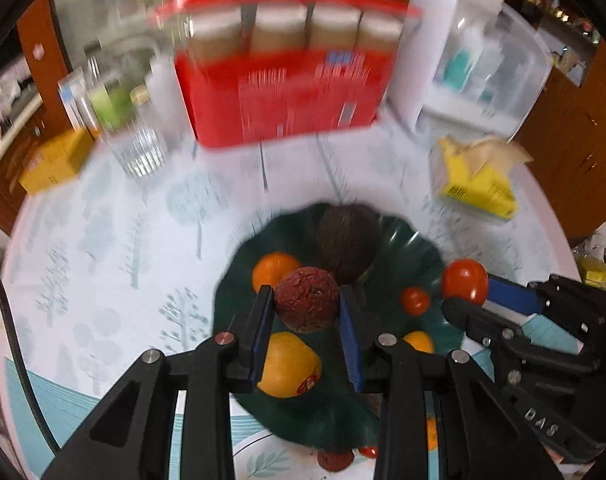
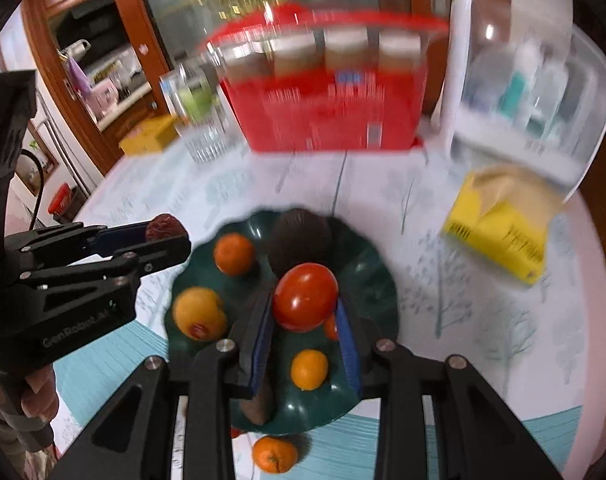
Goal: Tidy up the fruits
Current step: 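Carry lychee and tomato onto the green plate and open both tools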
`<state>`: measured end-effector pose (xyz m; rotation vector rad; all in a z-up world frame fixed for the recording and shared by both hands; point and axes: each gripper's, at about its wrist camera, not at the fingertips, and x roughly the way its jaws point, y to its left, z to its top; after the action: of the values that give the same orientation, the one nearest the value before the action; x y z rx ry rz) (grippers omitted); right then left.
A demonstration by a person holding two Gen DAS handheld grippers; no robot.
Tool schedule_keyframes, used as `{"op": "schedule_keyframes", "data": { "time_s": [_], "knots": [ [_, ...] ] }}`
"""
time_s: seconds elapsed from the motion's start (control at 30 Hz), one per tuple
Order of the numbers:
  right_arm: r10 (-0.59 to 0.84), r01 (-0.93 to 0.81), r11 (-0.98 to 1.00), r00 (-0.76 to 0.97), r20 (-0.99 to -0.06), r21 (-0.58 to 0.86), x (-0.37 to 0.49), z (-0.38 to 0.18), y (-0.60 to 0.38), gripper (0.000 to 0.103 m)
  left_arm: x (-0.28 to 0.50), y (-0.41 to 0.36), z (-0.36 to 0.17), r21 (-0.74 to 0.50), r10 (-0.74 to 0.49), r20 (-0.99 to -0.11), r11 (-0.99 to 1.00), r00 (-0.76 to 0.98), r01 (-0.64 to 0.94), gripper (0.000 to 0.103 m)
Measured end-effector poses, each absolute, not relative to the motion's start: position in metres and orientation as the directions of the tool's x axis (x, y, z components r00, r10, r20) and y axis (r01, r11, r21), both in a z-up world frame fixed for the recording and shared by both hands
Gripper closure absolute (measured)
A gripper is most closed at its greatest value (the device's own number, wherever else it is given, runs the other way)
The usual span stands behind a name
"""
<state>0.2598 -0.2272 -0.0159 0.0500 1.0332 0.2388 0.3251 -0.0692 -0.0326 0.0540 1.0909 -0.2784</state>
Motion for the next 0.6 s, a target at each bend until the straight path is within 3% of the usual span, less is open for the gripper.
{"op": "schedule_keyframes", "data": {
  "time_s": [0.33, 0.4, 0.47, 0.53, 0.6],
  "knots": [
    [0.244, -0.178, 0.966, 0.404, -0.882, 0.186, 0.273, -0.072, -0.219, 0.071, 0.340, -0.072, -0.083, -0.124, -0.200, -0.917, 0.965, 0.345, 0.230, 0.072],
    [0.239, -0.178, 0.967, 0.399, -0.885, 0.181, 0.273, -0.075, -0.216, 0.070, 0.339, -0.071, -0.083, -0.133, -0.206, -0.918, 0.965, 0.338, 0.226, 0.064],
    [0.240, -0.179, 0.967, 0.398, -0.886, 0.181, 0.272, -0.075, -0.214, 0.069, 0.337, -0.068, -0.081, -0.135, -0.205, -0.917, 0.967, 0.341, 0.218, 0.035],
    [0.238, -0.177, 0.968, 0.398, -0.886, 0.181, 0.270, -0.074, -0.214, 0.069, 0.332, -0.065, -0.074, -0.122, -0.194, -0.907, 0.970, 0.374, 0.208, 0.028],
    [0.236, -0.178, 0.968, 0.403, -0.884, 0.178, 0.268, -0.071, -0.214, 0.068, 0.329, -0.063, -0.069, -0.122, -0.198, -0.902, 0.970, 0.384, 0.212, 0.027]
  ]
}}
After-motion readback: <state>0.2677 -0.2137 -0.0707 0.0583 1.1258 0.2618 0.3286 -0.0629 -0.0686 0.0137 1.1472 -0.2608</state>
